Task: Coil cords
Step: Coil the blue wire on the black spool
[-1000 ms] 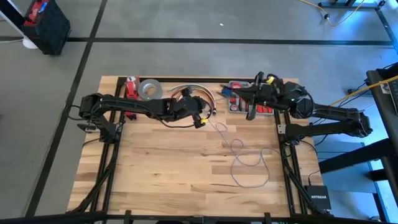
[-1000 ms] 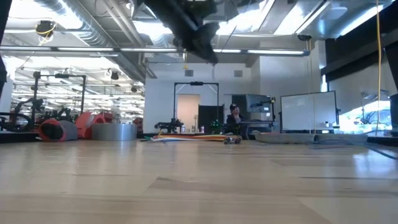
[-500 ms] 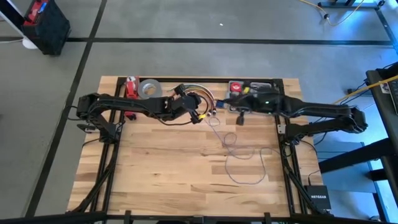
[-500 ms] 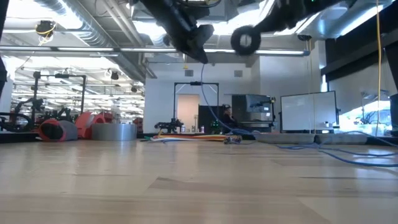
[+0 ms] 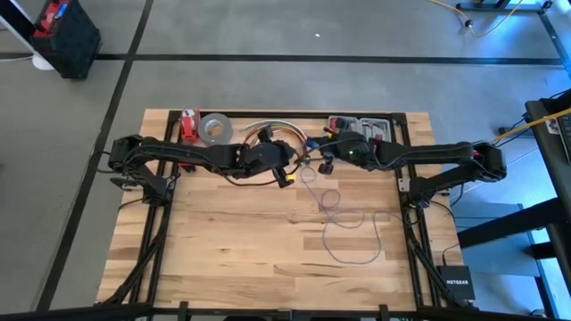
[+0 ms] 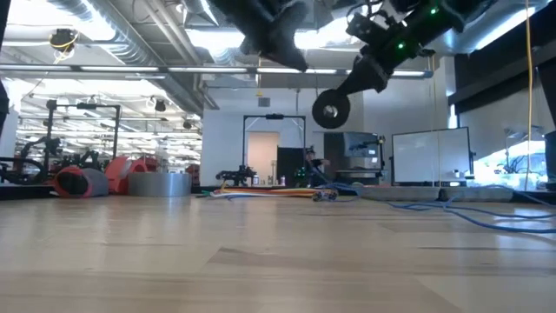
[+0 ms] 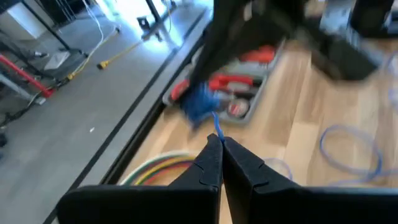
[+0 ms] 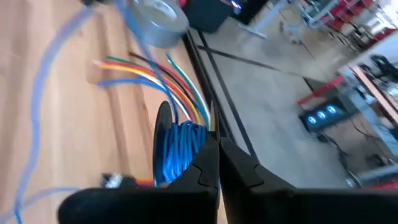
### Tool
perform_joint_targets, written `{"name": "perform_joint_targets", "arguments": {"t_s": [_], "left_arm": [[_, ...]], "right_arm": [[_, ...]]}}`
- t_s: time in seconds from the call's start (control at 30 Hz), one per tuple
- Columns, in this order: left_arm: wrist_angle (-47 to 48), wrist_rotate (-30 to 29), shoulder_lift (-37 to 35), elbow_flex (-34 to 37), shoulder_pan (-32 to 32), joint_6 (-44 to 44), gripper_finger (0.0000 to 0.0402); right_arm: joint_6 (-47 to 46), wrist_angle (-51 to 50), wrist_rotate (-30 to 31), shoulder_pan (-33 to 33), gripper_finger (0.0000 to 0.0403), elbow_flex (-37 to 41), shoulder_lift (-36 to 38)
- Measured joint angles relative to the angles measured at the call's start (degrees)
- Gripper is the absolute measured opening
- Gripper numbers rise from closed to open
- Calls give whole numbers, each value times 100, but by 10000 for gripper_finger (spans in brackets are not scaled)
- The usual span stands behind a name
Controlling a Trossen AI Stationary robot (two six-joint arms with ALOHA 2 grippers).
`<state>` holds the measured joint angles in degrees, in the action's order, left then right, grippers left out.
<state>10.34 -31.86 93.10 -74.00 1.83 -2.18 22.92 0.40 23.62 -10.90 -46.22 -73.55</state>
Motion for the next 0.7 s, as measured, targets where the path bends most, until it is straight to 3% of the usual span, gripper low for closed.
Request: {"name": "perform_joint_targets", "arguments": {"t_s": [0.33, 0.7], "left_arm": [[-579, 440, 114, -13, -8, 46, 0], [-726, 404, 162, -20, -3, 72, 0]], "right_arm": [[-440, 1427, -673, 0, 3, 9, -228], [-707, 3093, -991, 9, 3, 16, 63]]}}
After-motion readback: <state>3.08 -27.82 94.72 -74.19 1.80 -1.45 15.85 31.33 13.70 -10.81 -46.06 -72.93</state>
